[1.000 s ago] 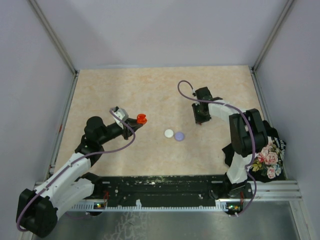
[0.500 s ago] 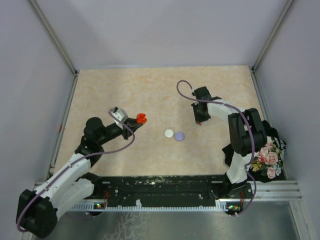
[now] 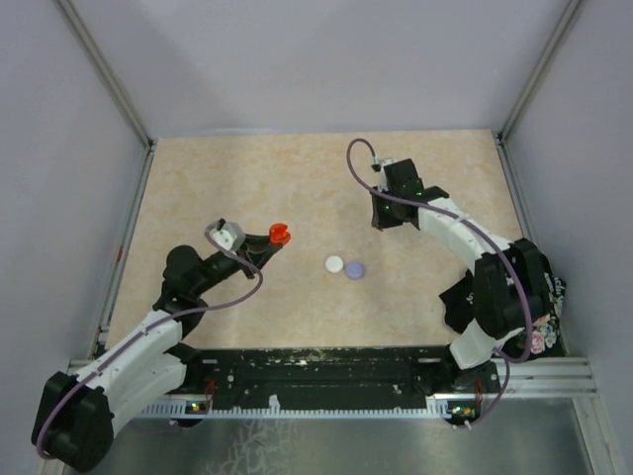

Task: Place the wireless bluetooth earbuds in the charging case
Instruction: Pick up the earbud from the center of the board, then place the earbud in the charging case.

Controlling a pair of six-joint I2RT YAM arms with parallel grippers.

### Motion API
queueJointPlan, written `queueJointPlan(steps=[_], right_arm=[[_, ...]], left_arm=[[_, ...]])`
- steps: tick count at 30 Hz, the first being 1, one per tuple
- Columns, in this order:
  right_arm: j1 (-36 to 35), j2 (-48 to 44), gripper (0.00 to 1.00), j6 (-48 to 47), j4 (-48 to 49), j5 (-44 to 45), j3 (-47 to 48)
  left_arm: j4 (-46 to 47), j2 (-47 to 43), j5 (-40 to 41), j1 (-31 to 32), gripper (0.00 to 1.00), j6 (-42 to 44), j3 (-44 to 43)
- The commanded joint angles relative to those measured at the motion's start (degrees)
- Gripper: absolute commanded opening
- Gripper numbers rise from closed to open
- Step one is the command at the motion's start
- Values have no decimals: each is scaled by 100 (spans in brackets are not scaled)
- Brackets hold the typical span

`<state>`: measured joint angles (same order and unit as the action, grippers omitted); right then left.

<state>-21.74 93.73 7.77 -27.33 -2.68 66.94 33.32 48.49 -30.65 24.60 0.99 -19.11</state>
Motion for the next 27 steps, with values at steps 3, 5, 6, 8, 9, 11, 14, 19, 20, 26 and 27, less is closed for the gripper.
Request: queueJointPlan(steps=[3, 5, 6, 8, 9, 11, 14, 19, 20, 26, 27], right_arm=[[-267, -967, 5, 324, 541, -712, 402], [-348, -1165, 4, 516, 748, -999, 380], [-387, -1259, 4, 617, 862, -1134, 363], [-456, -1465, 3, 791, 1114, -1347, 313], [-500, -1570, 3, 862, 1238, -1439, 287], [-580, -1726, 3, 996, 1422, -1583, 283], [-710, -1890, 3, 1180, 1639, -1825, 335], [-943, -2165, 3, 1557, 2394, -2178, 249], [-985, -2196, 3, 1656, 2525, -2275, 234], [-1386, -2283, 3, 2025, 3217, -2639, 260], [-1464, -2291, 3, 2077, 3357, -2694, 251]], left_arm=[[1256, -10, -105, -17, 5, -338, 126], [1397, 36, -38, -25, 3, -479, 93], [1514, 54, 21, -18, 3, -553, 97], [1821, 117, 50, -17, 2, -590, 102], [1915, 158, 43, -17, 2, -601, 90], [2024, 253, -3, -24, 2, -612, 40], [2178, 394, -121, -18, 2, -641, -64], [2717, 646, -215, -17, 3, -778, -179], [2791, 698, -248, -19, 3, -803, -223], [3131, 982, -501, -17, 3, -809, -469], [3167, 1014, -521, -18, 3, -799, -501]])
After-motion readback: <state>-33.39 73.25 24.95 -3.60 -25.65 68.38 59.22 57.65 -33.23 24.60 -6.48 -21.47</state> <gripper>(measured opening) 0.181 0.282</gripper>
